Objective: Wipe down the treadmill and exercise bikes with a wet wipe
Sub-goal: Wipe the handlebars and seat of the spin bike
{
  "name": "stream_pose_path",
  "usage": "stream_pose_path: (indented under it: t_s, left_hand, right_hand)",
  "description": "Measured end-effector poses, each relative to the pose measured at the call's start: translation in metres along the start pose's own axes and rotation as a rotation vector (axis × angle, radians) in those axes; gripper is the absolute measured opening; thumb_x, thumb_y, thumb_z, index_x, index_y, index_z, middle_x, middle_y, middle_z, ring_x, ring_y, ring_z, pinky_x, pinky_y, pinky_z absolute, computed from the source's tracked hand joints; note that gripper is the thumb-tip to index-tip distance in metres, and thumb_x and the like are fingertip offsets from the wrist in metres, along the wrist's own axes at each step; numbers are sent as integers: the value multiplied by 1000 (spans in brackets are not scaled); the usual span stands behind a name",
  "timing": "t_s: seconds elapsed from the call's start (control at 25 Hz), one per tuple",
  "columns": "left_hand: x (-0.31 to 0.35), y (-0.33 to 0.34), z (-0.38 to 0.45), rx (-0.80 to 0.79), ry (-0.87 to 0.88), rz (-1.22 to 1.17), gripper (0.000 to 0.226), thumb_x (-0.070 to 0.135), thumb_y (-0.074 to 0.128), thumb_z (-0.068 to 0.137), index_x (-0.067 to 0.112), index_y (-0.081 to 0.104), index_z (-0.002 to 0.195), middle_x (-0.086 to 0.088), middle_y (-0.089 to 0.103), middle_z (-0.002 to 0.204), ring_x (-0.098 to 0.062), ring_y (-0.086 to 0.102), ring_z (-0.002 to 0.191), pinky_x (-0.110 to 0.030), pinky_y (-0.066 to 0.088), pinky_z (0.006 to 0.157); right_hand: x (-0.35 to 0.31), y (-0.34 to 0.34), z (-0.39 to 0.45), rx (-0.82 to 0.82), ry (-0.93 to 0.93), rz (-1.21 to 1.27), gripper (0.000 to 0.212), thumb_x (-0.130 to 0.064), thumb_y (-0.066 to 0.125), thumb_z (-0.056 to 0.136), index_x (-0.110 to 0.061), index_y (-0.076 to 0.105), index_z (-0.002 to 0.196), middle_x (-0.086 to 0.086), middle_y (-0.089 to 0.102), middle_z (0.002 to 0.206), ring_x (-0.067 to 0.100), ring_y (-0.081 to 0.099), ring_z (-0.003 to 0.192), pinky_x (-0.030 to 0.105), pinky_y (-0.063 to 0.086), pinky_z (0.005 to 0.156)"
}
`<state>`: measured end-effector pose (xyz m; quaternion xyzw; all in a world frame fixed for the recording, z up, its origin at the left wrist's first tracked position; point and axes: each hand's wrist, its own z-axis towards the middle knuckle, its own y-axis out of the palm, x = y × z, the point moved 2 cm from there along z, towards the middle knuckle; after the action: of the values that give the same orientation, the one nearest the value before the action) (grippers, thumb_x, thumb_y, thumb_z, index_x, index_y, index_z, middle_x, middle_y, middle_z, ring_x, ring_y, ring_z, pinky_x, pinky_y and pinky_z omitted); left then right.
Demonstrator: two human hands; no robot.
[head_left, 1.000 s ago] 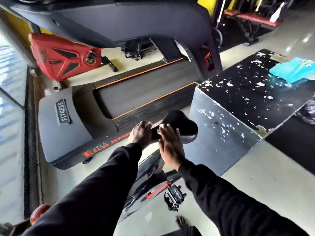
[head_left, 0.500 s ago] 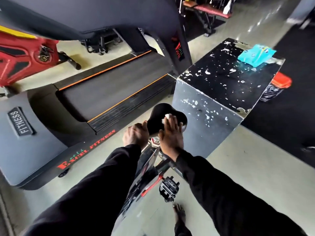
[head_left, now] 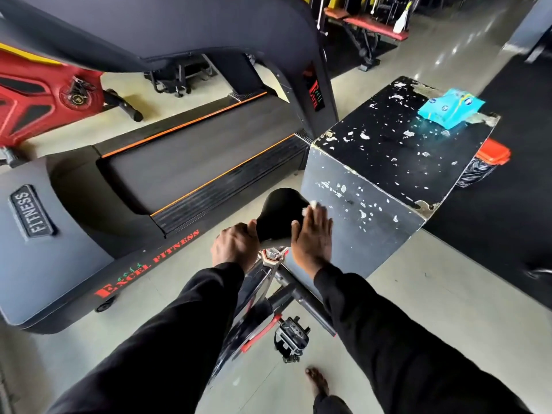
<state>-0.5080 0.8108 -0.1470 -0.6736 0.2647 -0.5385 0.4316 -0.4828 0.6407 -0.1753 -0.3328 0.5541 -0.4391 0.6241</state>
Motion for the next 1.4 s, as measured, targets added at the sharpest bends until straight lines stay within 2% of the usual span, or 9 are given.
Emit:
stream_pose_path:
  t_s: [0.16, 0.36, 0.48, 0.6, 0.8, 0.92, 1.0, 1.2, 1.4]
  left_hand:
    - [1, -3, -3, 19, -16, 17, 54, 52, 31, 102, 14, 67, 86, -12, 65, 81, -29, 46, 67, -32, 35, 63]
    - [8, -8, -9, 51, -77, 11, 54, 49, 29, 104, 14, 53, 71, -16, 65, 80, -30, 48, 64, -32, 31, 61]
    - [10, -8, -11, 72, -163, -17, 64, 52, 26, 104, 7, 66, 84, -21, 68, 93, -39, 61, 84, -34, 35, 66]
    - [15, -8, -15, 104, -225, -39, 67, 54, 21, 104, 9, 71, 96, -22, 69, 102, -40, 62, 98, -34, 36, 71]
    - [21, -9, -16, 108, -327, -25, 66, 58, 20, 102, 15, 70, 99, -23, 67, 108, -38, 61, 99, -38, 43, 80]
    - [25, -10, -17, 55, -369, 56, 63, 59, 20, 102, 21, 70, 109, -16, 67, 118, -36, 60, 111, -38, 41, 84]
    - [30, -14, -17, 22, -364, 136, 63, 60, 20, 102, 22, 68, 113, -13, 67, 120, -35, 59, 113, -37, 42, 87]
    - [78, -7, -4, -52, -169, 311, 43, 47, 27, 105, 28, 60, 125, -10, 64, 126, -33, 58, 117, -40, 46, 93]
    - [77, 6, 12, -92, -225, 418, 51, 51, 22, 103, 24, 64, 113, -11, 67, 118, -33, 61, 111, -38, 45, 90]
  right_hand:
    - [-3, 9, -29, 19, -546, 10, 54, -35, 25, 104, -2, 46, 140, 18, 40, 150, 31, 32, 142, 48, 23, 116]
    - [-4, -6, 36, -133, -218, -101, 76, -53, 16, 93, -1, 41, 143, 18, 34, 152, 33, 29, 142, 48, 16, 117]
    - [-38, 1, 15, -174, -532, 46, 68, -43, 18, 94, -1, 51, 135, 18, 44, 147, 34, 38, 137, 52, 24, 114]
    - [-33, 1, -6, -281, -849, 171, 58, -34, 26, 96, -4, 45, 142, 15, 42, 149, 30, 35, 140, 47, 22, 117]
    - [-35, -4, 46, -319, -688, 33, 77, -46, 13, 88, 1, 46, 139, 17, 40, 149, 34, 34, 138, 48, 18, 114]
    - [-44, -6, 25, -454, -884, 186, 56, -30, 29, 97, -1, 40, 143, 18, 37, 152, 33, 31, 141, 44, 14, 116]
    - [-19, -7, 18, -451, -1017, 223, 58, -32, 26, 97, -3, 38, 146, 16, 32, 155, 31, 27, 144, 43, 12, 118]
    - [-1, -11, 81, -364, -769, -19, 87, -50, -1, 82, -4, 32, 148, 12, 25, 158, 28, 22, 144, 47, 13, 116]
    - [25, -6, 67, -363, -940, 108, 64, -43, 22, 95, -4, 46, 141, 15, 37, 152, 32, 34, 141, 50, 26, 116]
